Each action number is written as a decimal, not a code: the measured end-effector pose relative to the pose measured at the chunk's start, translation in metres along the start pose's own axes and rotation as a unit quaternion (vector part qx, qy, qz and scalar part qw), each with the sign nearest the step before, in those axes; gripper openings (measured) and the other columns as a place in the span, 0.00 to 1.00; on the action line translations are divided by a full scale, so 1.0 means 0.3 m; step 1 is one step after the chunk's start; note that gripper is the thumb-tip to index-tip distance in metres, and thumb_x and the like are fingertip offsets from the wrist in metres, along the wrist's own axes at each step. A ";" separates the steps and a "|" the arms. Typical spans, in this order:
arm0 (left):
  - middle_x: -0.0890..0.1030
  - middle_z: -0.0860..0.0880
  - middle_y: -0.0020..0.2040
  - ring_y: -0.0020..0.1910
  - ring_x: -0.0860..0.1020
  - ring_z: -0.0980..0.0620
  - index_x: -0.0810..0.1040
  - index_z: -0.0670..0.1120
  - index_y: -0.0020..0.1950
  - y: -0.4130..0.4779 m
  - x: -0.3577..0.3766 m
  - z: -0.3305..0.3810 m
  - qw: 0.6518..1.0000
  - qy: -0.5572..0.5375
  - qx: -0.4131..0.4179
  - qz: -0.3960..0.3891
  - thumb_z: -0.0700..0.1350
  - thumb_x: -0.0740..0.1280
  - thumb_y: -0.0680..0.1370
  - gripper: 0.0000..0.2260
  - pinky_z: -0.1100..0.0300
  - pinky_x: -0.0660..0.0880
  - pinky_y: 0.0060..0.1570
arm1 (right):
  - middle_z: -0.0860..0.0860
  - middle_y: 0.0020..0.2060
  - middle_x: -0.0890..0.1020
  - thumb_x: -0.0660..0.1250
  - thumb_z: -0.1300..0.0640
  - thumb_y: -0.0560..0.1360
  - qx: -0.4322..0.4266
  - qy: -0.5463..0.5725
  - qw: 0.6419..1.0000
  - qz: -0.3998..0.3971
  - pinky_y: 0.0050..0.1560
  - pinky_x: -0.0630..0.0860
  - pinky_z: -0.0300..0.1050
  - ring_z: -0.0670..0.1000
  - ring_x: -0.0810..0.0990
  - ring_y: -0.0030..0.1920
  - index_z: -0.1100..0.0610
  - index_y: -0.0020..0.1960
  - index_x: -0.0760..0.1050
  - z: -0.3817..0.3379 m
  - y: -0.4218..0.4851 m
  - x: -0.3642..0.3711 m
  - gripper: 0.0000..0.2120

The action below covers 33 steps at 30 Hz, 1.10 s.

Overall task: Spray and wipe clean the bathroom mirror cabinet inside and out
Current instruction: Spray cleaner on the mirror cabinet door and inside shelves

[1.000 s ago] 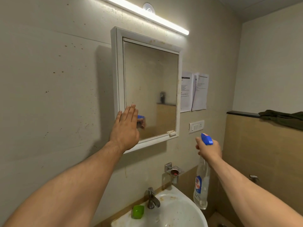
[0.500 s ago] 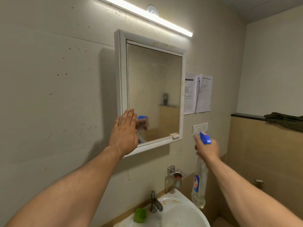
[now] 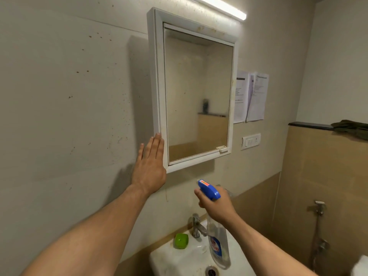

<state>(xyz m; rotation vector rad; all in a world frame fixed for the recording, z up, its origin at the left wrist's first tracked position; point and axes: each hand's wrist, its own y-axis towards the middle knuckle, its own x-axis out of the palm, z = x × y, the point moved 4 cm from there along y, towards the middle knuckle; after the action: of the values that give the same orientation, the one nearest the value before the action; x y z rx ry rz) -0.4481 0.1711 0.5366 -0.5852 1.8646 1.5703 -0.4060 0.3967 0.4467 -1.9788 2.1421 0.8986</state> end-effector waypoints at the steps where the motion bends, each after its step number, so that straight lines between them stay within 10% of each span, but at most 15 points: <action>1: 0.36 0.45 0.82 0.81 0.38 0.47 0.40 0.43 0.82 -0.020 0.012 -0.012 1.000 0.005 -0.003 -0.004 0.43 0.58 0.77 0.38 0.44 0.45 0.79 | 0.51 0.34 0.84 0.70 0.45 0.79 -0.001 -0.003 1.000 0.002 0.43 0.83 0.45 0.48 0.86 0.38 0.51 0.40 0.77 0.002 -0.012 0.023 0.13; 10: 0.36 0.45 0.82 0.81 0.37 0.46 0.38 0.43 0.81 -0.105 0.046 -0.027 0.999 0.011 0.005 -0.045 0.40 0.57 0.75 0.40 0.44 0.44 0.79 | 0.55 0.41 0.86 0.72 0.48 0.79 0.047 0.104 0.988 0.100 0.50 0.84 0.60 0.57 0.86 0.44 0.55 0.48 0.81 0.068 -0.078 0.011 0.09; 16: 0.42 0.44 0.83 0.81 0.40 0.45 0.44 0.42 0.82 -0.072 0.047 0.110 0.997 -0.003 0.051 -0.058 0.41 0.57 0.76 0.37 0.45 0.46 0.79 | 0.63 0.40 0.81 0.70 0.49 0.80 0.044 0.067 0.984 0.160 0.38 0.77 0.47 0.53 0.76 0.35 0.61 0.45 0.78 0.090 -0.089 -0.094 0.15; 26: 0.57 0.41 0.80 0.79 0.54 0.42 0.56 0.41 0.80 0.086 0.153 0.500 0.981 -0.037 0.152 -0.115 0.44 0.59 0.76 0.32 0.48 0.52 0.79 | 0.49 0.34 0.78 0.70 0.48 0.80 0.040 0.083 0.974 0.208 0.34 0.74 0.34 0.41 0.74 0.32 0.53 0.42 0.76 0.220 -0.036 -0.304 0.11; 33: 0.72 0.40 0.65 0.64 0.72 0.43 0.69 0.41 0.68 0.354 0.267 0.787 0.976 0.048 0.175 -0.120 0.44 0.65 0.75 0.22 0.51 0.71 0.64 | 0.53 0.35 0.77 0.70 0.48 0.80 0.018 0.093 0.979 0.181 0.33 0.71 0.33 0.43 0.71 0.33 0.58 0.43 0.76 0.301 0.113 -0.436 0.14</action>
<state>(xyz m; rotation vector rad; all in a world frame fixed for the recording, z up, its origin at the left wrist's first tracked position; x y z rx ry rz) -0.5356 0.4275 0.5318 -0.7030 1.9963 1.0453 -0.4461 0.5541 0.4426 -1.7475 2.6615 0.7319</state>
